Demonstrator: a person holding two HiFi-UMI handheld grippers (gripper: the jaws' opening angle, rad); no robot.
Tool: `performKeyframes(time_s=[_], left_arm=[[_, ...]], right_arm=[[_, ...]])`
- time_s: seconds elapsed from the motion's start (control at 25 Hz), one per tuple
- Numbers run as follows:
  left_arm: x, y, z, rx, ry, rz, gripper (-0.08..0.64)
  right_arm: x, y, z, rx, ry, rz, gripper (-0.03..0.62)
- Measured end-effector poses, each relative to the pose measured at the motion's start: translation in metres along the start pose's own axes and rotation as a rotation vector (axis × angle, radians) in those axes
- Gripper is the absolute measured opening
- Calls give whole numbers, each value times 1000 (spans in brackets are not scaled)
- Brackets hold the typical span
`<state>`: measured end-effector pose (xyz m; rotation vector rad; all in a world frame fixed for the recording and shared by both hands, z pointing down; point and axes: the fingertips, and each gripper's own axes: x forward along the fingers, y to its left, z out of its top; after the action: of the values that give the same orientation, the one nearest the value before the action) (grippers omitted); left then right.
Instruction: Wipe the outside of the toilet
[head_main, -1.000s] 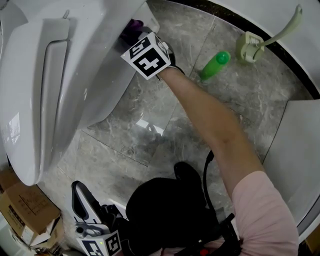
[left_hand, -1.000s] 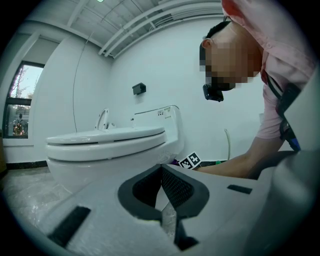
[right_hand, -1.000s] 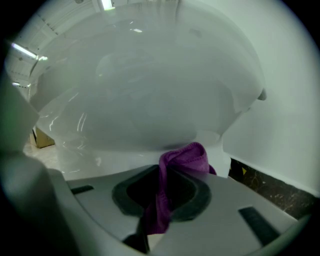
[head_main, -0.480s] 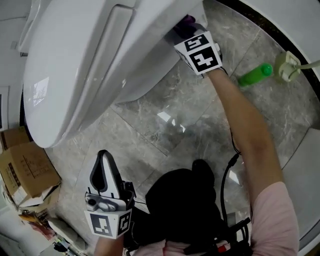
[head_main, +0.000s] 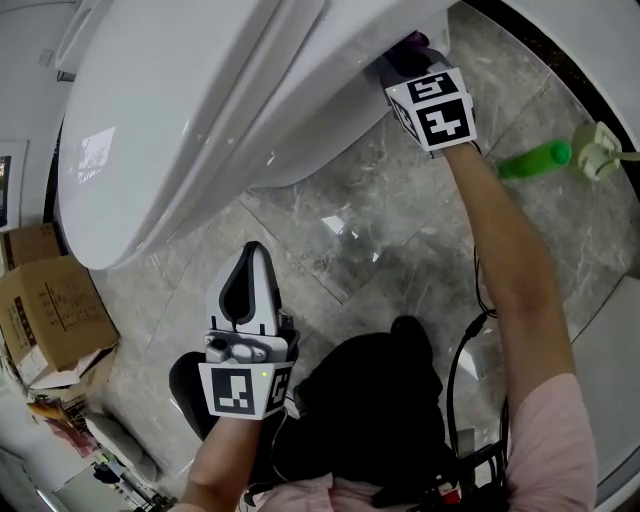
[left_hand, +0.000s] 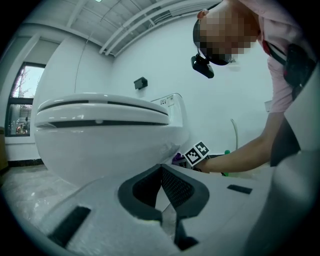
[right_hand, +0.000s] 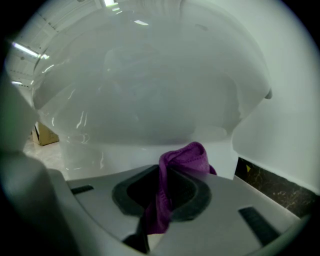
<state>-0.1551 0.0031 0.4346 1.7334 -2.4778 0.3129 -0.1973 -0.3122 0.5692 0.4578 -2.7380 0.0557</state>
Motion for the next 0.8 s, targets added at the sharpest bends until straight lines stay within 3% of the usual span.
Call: performKeyframes(time_s=[0.48,0.8], left_arm=[[34,8,-22,-77,-12,45,8],[40,8,-23,-83,-12,50,8]], right_arm=[[0,4,-5,1,8,-11,55],[-2,32,-5,19,8,43,55]])
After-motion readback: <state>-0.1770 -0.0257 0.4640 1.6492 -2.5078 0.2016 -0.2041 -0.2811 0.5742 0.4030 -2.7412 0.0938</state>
